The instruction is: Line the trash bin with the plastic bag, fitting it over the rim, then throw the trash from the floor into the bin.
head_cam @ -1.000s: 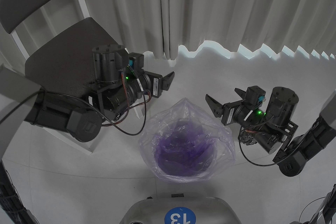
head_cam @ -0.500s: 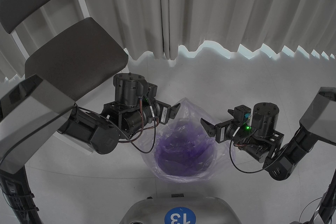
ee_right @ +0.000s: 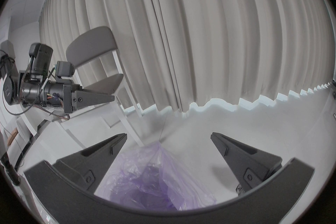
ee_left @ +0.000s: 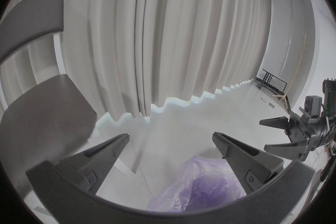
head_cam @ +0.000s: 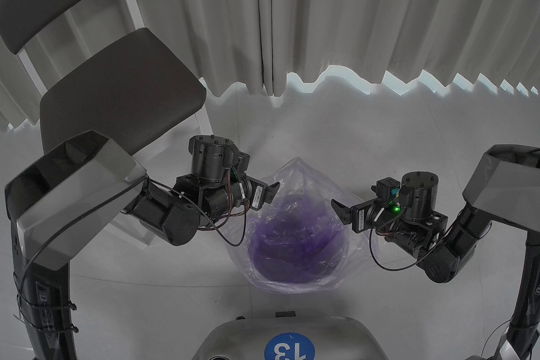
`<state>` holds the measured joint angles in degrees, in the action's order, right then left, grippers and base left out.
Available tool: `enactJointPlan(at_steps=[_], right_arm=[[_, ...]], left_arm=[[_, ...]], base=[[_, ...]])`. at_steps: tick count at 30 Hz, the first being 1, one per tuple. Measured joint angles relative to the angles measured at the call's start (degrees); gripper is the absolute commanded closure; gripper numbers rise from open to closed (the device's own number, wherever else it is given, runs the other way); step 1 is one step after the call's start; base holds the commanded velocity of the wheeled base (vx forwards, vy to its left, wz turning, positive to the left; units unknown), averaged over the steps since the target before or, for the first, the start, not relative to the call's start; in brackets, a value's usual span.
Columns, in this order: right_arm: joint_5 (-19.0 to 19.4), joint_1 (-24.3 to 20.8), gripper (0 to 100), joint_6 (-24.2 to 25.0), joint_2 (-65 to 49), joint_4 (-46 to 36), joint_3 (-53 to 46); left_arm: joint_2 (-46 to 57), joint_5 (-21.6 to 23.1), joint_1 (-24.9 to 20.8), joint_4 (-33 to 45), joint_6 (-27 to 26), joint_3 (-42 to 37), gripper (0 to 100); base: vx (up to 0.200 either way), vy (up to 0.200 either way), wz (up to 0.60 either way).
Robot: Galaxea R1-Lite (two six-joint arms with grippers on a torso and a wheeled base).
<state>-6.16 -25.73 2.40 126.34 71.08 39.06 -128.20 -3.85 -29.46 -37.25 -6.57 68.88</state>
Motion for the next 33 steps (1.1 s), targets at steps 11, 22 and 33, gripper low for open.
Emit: enactJointPlan(at_steps=[11, 22, 33], right_arm=[[0.0, 2.34, 0, -0.13, 4.47, 0.13, 3.06], [-0.57, 3.28, 0, 0.0, 8.74, 0.76, 6.94], [-0.77, 4.51, 0, 0.09, 11.89, 1.37, 9.62]], left_arm=[[-4.13, -0.27, 2.1, -0.35, -1.08, 1.95, 0], [-5.57, -1.07, 4.19, -0.9, -5.77, 2.1, 0], [-7.89, -3.12, 4.41, -0.98, -5.91, 4.11, 0]], base=[[0.0, 0.0, 0.0], [0.0, 0.0, 0.0], [0.0, 0.0, 0.0]])
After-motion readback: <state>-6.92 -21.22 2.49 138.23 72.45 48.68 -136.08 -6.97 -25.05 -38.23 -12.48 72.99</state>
